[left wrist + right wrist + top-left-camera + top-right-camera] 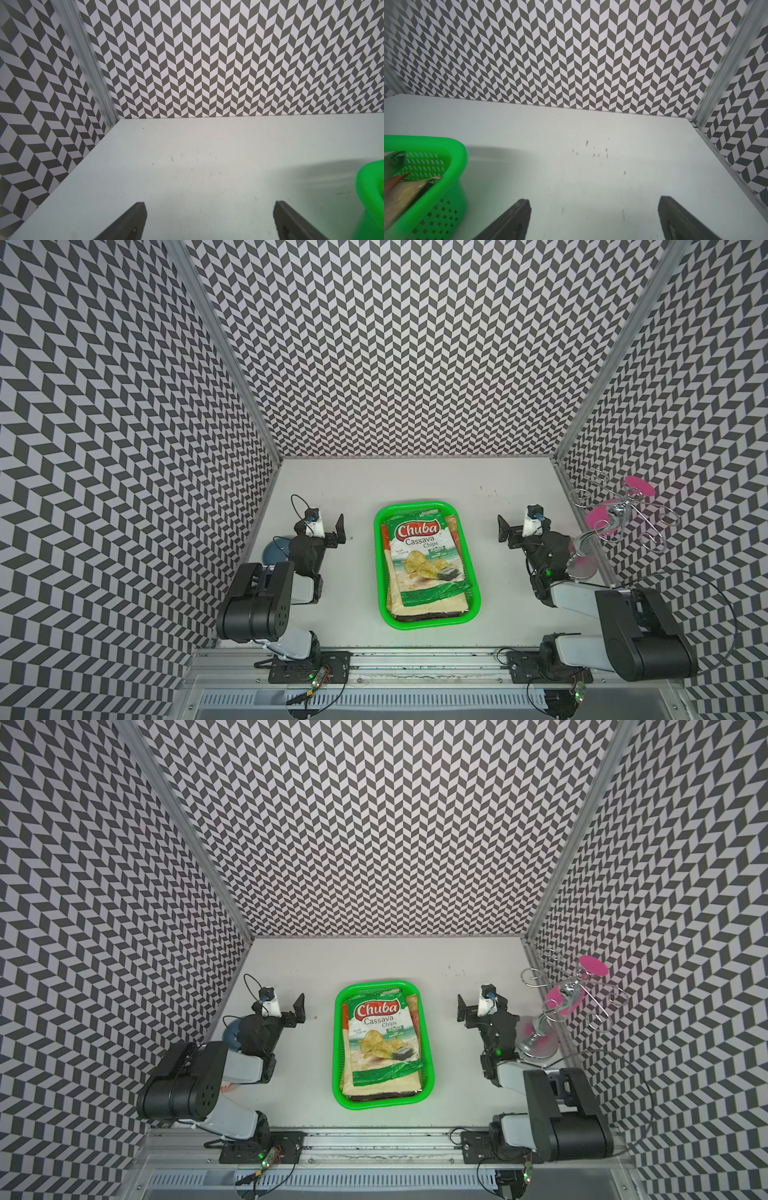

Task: Put the potato chips into the basket
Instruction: Reset both arms

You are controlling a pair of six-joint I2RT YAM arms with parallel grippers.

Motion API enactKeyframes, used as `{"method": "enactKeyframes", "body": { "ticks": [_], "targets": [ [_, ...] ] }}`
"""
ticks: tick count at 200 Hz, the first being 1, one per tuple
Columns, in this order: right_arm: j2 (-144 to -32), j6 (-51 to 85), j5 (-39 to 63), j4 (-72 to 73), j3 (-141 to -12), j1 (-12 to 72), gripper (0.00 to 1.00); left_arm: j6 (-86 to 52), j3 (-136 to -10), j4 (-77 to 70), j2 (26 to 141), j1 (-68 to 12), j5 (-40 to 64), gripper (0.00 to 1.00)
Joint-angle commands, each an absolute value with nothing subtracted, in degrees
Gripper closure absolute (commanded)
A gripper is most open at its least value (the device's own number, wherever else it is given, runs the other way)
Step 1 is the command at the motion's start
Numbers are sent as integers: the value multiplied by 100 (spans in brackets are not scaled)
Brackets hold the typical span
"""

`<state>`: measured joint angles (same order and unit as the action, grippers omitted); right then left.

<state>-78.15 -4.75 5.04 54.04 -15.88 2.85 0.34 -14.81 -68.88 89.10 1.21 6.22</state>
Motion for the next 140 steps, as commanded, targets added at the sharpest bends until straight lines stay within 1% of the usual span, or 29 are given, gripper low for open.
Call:
{"method": "enactKeyframes", "body": {
  "ticks": [1, 19, 28, 32, 50, 73, 105, 140],
  "targets": [
    [-8017, -546, 801, 6008, -1686, 248, 0, 70, -1556, -6917, 8859, 109, 580, 1],
    [-8631, -590, 766, 7110, -1360, 244, 0, 70, -1556, -6920, 8863, 110, 580, 1],
    [-8982, -384, 634, 8198, -1049, 215, 0, 70, -1556, -6917, 8862, 112, 579, 1],
    [-9057, -348, 598, 8378, -1004, 209, 0, 70, -1560, -6918, 8868, 108, 580, 1],
    [-8699, -465, 571, 6858, -1507, 207, 1, 70, -1563, -6921, 8867, 107, 584, 1],
    [-9003, -275, 376, 7961, -1319, 193, 0, 70, -1560, -6919, 8870, 110, 573, 1],
    [-8744, -325, 334, 7008, -1493, 202, 0, 70, -1560, -6924, 8864, 108, 576, 1],
    [-8852, -246, 273, 7367, -1415, 202, 0, 70, -1564, -6917, 8867, 110, 580, 1]
  ]
}}
